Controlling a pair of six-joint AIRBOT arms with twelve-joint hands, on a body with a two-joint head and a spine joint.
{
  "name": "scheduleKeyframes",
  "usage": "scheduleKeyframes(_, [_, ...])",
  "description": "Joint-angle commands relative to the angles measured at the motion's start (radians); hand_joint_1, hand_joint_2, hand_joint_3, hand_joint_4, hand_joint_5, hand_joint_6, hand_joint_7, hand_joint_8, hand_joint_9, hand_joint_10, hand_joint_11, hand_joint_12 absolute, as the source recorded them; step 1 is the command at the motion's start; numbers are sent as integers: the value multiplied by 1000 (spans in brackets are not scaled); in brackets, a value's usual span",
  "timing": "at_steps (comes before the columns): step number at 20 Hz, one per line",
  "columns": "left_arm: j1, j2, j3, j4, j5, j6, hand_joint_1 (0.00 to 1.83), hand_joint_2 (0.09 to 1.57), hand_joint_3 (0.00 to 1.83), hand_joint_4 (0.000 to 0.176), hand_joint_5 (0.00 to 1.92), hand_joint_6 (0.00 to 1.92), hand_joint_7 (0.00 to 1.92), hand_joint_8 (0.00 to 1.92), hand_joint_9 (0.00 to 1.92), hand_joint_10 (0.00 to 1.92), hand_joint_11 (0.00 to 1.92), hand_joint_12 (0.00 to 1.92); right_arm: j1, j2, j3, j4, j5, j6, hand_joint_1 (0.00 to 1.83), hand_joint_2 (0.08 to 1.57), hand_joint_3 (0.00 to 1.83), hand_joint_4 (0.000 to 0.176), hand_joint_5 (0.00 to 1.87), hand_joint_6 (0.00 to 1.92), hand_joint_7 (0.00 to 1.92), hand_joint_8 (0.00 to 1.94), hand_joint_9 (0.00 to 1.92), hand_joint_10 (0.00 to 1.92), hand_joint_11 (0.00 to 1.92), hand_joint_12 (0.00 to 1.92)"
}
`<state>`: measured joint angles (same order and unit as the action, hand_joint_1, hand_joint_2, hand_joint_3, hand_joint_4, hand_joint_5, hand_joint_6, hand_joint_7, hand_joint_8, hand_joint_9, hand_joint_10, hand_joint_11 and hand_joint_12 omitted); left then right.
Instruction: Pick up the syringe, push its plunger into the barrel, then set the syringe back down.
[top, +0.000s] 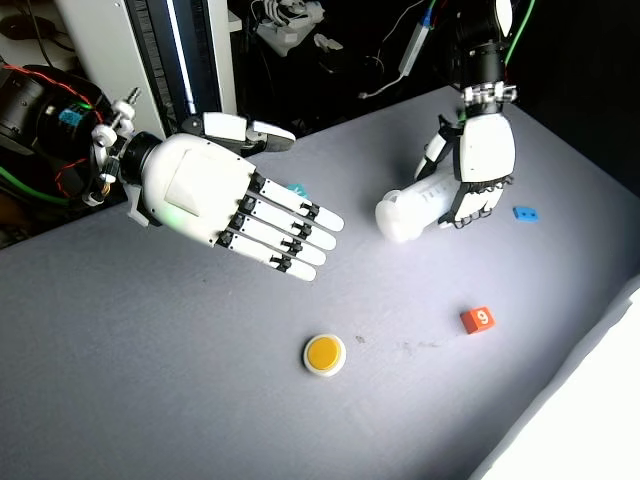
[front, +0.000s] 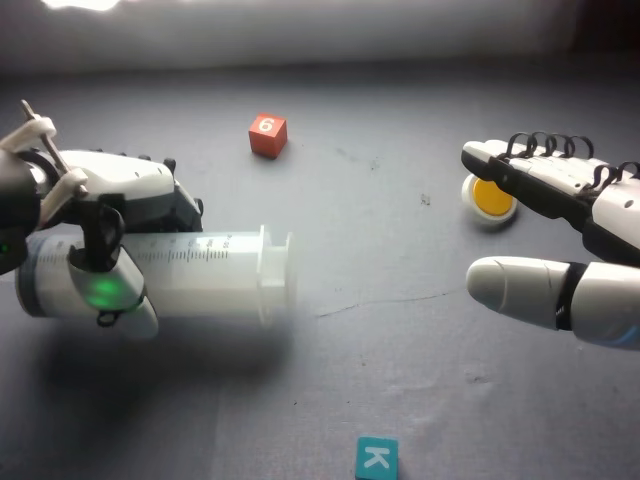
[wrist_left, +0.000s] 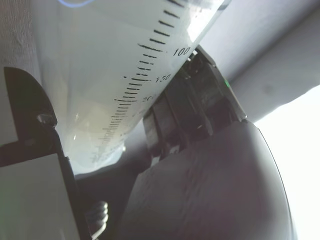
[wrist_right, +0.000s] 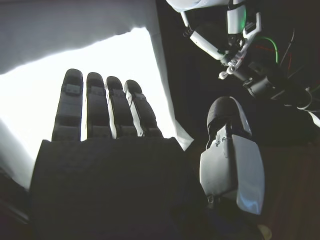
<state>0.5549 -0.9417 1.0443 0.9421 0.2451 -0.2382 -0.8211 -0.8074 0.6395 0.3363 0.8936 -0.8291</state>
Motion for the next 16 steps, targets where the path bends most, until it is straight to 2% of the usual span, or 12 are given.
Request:
scheduleKeyframes(1, [-8, -4, 14, 24, -25, 0, 1362, 1134, 1, 0, 887, 1242, 1001, 832, 830, 1246, 608, 1277, 9, 2, 2, -30, 116, 0, 0, 1121, 3, 0, 0, 0, 0, 0, 0, 0, 0, 0])
scheduleKeyframes(4, [-4, -33, 55, 25, -25, 0, 1358, 1146, 0, 0, 850, 1304, 976, 853, 825, 1259, 601, 1264, 9, 0, 2, -30, 116, -10, 0, 1119, 2, 0, 0, 0, 0, 0, 0, 0, 0, 0])
scheduleKeyframes(7, [3, -59, 80, 25, -27, 0, 1357, 1146, 0, 0, 869, 1275, 970, 879, 811, 1271, 591, 1276, 10, -2, 1, -30, 115, -13, 0, 1118, 1, 0, 0, 0, 0, 0, 0, 0, 0, 0])
scheduleKeyframes(11, [14, -64, 61, 24, -28, 0, 1360, 1143, 0, 0, 872, 1242, 978, 866, 821, 1287, 587, 1300, 11, -2, 1, -33, 97, -22, 0, 1106, 0, 0, 0, 0, 0, 0, 0, 0, 0, 0])
scheduleKeyframes(14, [15, -63, 54, 24, -31, 0, 1358, 1148, 1, 0, 862, 1210, 953, 954, 811, 1309, 572, 1312, 12, -3, 1, -35, 96, -22, 0, 1114, 0, 0, 5, 2, 0, 0, 0, 0, 0, 0])
scheduleKeyframes(16, [14, -59, 45, 24, -31, 0, 1363, 1142, 0, 0, 861, 1103, 974, 987, 827, 1323, 565, 1354, 12, -6, 1, -36, 95, -22, 0, 1119, 2, 0, 14, 5, 5, 2, 0, 0, 0, 0])
